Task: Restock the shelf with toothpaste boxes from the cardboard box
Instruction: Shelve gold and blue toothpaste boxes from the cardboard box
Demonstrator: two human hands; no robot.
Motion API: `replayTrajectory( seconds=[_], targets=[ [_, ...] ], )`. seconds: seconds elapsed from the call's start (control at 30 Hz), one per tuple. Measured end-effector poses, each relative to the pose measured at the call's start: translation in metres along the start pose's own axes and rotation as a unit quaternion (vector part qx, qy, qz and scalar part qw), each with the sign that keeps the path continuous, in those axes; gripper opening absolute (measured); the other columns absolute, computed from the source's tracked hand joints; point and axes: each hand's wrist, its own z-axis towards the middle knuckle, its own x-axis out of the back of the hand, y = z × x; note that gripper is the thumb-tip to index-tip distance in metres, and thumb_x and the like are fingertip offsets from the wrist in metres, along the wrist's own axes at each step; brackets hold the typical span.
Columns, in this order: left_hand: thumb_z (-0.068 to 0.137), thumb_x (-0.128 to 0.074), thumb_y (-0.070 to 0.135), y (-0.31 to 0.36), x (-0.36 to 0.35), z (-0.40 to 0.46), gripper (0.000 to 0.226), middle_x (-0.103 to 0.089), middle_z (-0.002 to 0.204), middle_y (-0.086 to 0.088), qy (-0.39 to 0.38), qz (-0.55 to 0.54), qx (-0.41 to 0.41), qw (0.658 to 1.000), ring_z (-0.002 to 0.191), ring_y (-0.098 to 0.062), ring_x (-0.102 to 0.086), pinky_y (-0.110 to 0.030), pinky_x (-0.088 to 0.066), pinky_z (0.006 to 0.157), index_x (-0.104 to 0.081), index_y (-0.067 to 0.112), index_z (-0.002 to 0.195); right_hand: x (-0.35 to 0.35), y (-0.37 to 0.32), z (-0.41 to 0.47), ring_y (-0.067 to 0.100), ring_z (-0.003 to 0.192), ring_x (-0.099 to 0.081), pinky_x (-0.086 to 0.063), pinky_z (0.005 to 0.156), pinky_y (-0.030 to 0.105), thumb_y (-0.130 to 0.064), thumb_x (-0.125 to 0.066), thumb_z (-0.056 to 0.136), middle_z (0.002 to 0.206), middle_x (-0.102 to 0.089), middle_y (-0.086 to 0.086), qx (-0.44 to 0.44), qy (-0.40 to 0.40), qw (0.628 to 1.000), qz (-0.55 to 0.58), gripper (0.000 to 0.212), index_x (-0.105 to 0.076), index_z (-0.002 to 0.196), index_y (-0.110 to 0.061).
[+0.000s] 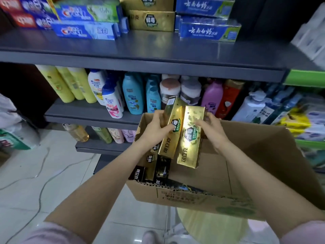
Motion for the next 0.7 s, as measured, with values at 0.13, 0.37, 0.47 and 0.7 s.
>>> replayTrajectory(
  seconds=[0.13, 0.37, 0.47, 0.7],
  targets=[
    [0.088, -0.061, 0.023, 0.048, 0.024, -0.002, 0.048, -0.057, 0.094, 0.002, 0.032, -0.029, -0.069, 0.997, 0.076, -0.014, -0.054, -0.028, -0.046, 0.076, -0.033, 0.028, 0.126, 0.009, -0.057, 0.0, 0.004, 0.09, -0.059, -0.052, 0.08, 0.022, -0.007, -0.059, 0.087, 0.109, -0.062, 0.0, 0.09, 0.022, 0.994, 0.052, 0.047, -0.039, 0.127, -0.021],
    [0.084, -0.065, 0.028, 0.116, 0.092, -0.005, 0.042, -0.058, 0.11, 0.007, 0.126, 0.045, -0.177, 0.975, 0.094, -0.018, -0.057, -0.031, -0.042, 0.079, -0.04, 0.032, 0.118, 0.014, -0.156, 0.007, 0.017, 0.089, -0.063, -0.053, 0.069, 0.032, -0.009, -0.067, 0.081, 0.098, -0.064, -0.001, 0.227, 0.039, 0.97, 0.073, 0.031, -0.049, 0.102, -0.025],
    [0.085, -0.065, 0.031, 0.143, 0.119, 0.004, 0.05, -0.056, 0.108, 0.008, 0.187, 0.124, -0.203, 0.953, 0.096, -0.018, -0.054, -0.03, -0.041, 0.082, -0.041, 0.03, 0.128, 0.002, -0.191, 0.018, 0.015, 0.087, -0.062, -0.049, 0.071, 0.029, -0.025, -0.077, 0.073, 0.099, -0.064, -0.001, 0.253, 0.081, 0.963, 0.045, 0.038, -0.047, 0.096, -0.028],
    [0.081, -0.062, 0.03, 0.179, 0.181, 0.057, 0.057, -0.059, 0.123, 0.0, 0.274, 0.268, -0.224, 0.896, 0.11, -0.026, -0.055, -0.032, -0.04, 0.075, -0.039, 0.033, 0.133, -0.031, -0.248, 0.066, 0.025, 0.088, -0.065, -0.058, 0.058, 0.031, -0.008, -0.074, 0.076, 0.094, -0.054, -0.001, 0.274, 0.12, 0.945, 0.13, 0.049, -0.037, 0.106, -0.022]
  ],
)
